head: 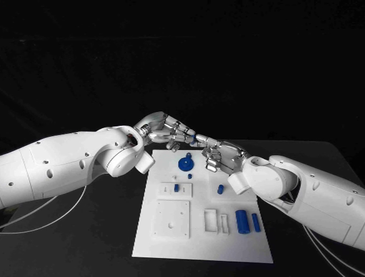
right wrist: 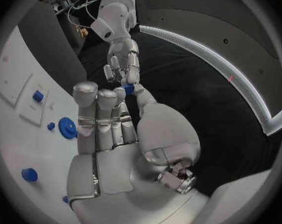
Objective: Assemble the parts on the task board
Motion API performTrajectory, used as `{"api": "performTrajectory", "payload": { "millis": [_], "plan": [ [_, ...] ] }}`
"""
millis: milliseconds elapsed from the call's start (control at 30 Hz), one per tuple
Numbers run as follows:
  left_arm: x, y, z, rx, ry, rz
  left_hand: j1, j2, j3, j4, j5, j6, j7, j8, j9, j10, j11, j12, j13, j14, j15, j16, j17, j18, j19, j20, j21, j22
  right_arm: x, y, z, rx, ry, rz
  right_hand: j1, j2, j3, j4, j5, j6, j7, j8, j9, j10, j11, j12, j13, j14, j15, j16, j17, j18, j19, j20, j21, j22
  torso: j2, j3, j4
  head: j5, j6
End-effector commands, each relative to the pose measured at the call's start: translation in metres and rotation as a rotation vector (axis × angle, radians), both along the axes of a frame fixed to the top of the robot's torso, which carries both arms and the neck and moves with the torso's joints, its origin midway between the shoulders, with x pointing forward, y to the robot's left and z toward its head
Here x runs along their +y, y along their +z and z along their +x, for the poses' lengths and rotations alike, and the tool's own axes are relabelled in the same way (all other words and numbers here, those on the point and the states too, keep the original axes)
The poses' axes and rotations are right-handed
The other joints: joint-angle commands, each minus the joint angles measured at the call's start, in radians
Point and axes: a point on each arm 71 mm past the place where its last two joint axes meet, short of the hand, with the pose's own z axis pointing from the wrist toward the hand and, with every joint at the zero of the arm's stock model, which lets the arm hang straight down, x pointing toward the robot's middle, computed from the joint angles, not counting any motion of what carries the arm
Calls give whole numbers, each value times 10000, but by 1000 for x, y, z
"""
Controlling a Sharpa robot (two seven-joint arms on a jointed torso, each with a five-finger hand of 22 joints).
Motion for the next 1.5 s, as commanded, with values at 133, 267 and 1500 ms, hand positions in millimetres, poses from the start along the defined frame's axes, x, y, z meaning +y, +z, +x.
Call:
{"api": "performTrajectory", "payload": {
  "millis": [133,267,1500],
  "plan": [
    [-1,-1,-1,130,-143,3,45,76,-76,-5,76,55,1,29,15,38,48,-193,-12,9,52,-77,-28,135,-15,67,-65,179,2,4,0,-168,72,251,50,80,82,-52,45,218,-51,43,40,29,-109,13,19,15,-83,55,29,22,307,-37,64,796,-2,1,-2,-4,1],
    [-1,-1,0,131,-131,7,39,77,-69,-10,86,50,3,30,16,53,60,-293,-16,23,60,-110,-45,151,-11,79,-74,179,2,4,0,-168,76,254,58,72,101,-89,56,282,-72,43,64,37,-123,7,20,21,-94,61,37,14,308,-48,57,793,-2,1,1,-10,-1],
    [0,-2,0,286,-184,107,-1,50,54,3,122,-8,32,29,18,102,149,-865,-38,107,111,-310,-144,219,12,135,-125,178,-2,7,6,-242,-214,283,47,76,172,-265,126,406,-149,36,388,56,-176,-55,50,23,-135,19,54,-33,306,-102,53,789,2,5,0,-15,0]
  ]
}}
